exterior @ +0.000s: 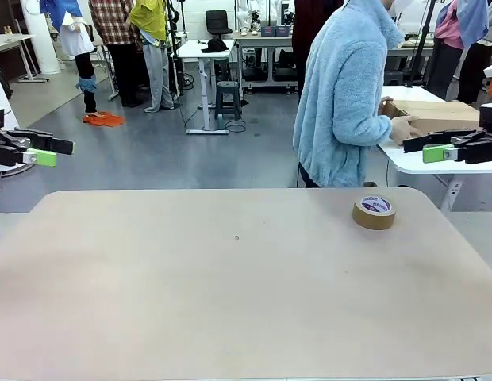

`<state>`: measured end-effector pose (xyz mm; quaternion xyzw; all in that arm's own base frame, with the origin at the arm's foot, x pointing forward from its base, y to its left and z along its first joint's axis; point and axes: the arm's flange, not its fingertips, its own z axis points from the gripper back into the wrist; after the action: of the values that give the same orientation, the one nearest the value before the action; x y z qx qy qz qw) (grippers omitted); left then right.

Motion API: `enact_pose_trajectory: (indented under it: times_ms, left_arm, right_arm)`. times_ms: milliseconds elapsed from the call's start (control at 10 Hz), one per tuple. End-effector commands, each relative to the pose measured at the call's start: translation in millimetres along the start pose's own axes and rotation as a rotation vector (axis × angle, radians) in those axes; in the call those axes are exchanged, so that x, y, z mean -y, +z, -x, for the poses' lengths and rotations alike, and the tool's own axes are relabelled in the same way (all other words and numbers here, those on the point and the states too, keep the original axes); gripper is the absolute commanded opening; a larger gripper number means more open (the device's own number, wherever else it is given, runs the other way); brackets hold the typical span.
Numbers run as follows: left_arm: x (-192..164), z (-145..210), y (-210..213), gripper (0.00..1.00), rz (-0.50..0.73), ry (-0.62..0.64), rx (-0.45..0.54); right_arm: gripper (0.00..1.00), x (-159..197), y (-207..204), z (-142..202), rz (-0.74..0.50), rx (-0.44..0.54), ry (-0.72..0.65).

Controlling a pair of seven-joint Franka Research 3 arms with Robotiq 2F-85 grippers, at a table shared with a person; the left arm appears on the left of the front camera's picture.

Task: Wrap the clocks to prevent damage.
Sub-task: After the human seals the box with tape, release both hands from the side flaps of the Package Box.

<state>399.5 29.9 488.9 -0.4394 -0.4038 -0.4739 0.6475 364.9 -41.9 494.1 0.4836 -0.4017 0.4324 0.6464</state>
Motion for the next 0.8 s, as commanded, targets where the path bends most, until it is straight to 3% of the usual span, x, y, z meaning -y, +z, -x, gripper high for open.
enact_pose_trajectory:
  times_ms: [0, 200, 700]
  left_arm:
    - [-8, 1, 3, 1.0, -0.007, -0.018, 0.015]
    - [-13, 5, 7, 1.0, -0.02, -0.009, 0.01]
    - [-10, 7, 8, 1.0, -0.02, 0.012, -0.004]
  right_arm:
    - [1.0, -1, -2, 2, 0.117, -0.009, 0.048]
    - [1.0, 1, -1, 5, 0.192, -0.029, 0.098]
    - [1.0, 4, 10, 0, 0.163, -0.054, 0.08]
